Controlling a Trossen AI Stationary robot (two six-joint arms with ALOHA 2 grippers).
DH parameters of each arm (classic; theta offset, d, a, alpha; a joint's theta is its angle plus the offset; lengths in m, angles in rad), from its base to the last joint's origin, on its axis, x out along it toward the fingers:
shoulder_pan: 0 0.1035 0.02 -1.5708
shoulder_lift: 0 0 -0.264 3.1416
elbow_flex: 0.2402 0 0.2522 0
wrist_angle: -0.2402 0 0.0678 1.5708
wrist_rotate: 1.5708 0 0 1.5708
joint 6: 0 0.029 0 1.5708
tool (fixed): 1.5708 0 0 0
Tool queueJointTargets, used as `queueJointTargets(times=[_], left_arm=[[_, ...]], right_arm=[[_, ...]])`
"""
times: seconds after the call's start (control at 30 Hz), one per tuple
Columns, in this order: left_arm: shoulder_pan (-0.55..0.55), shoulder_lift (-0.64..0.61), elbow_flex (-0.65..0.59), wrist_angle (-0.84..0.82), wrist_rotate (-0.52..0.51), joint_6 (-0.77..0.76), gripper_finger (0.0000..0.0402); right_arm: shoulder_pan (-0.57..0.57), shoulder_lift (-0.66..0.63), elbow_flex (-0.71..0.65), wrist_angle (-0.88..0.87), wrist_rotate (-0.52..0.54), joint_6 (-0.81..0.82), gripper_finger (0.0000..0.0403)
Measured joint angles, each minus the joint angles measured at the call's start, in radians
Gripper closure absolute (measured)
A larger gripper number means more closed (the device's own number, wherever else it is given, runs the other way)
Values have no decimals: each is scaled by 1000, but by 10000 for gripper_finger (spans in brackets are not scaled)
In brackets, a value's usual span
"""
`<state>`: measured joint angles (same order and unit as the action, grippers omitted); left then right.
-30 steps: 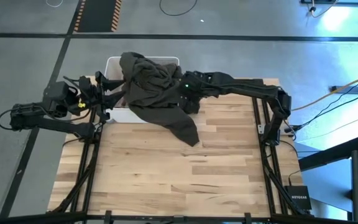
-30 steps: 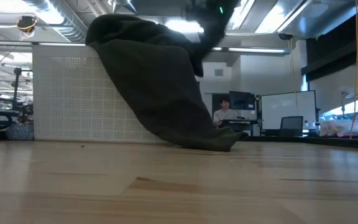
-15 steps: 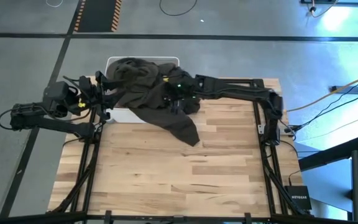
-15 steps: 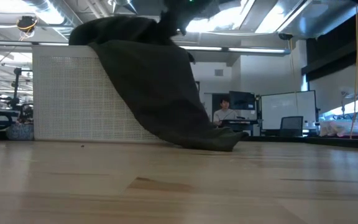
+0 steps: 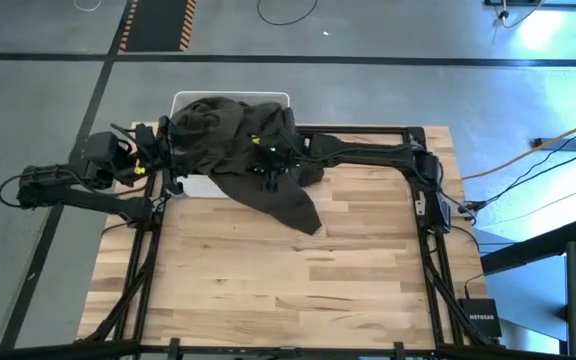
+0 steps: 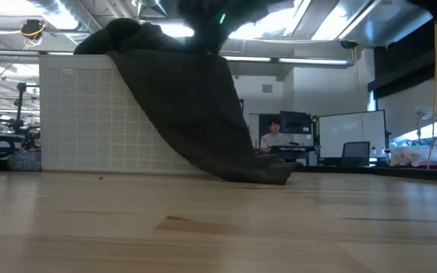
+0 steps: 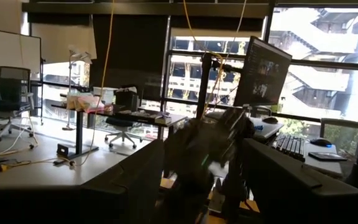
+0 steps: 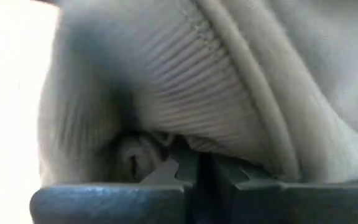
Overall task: Sort clothes
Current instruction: Put the black shirt into the bin
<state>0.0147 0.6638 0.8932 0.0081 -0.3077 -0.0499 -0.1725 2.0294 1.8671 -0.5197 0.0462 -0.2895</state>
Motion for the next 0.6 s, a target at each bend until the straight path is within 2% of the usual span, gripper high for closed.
queueJointTargets(times=[0.27, 0.37, 0.53, 0.6], left_arm=[[0, 9, 0, 0, 0, 5, 190], [0, 9, 0, 2, 0, 5, 190], [0, 15, 0, 1, 0, 2, 190], [0, 18, 0, -1, 0, -1, 190]], right_arm=[[72, -269, 3, -194, 136, -37, 374], [92, -337, 2, -291, 145, -4, 373], [125, -384, 0, -545, 144, 48, 373], [137, -395, -46, -576, 144, 73, 373]])
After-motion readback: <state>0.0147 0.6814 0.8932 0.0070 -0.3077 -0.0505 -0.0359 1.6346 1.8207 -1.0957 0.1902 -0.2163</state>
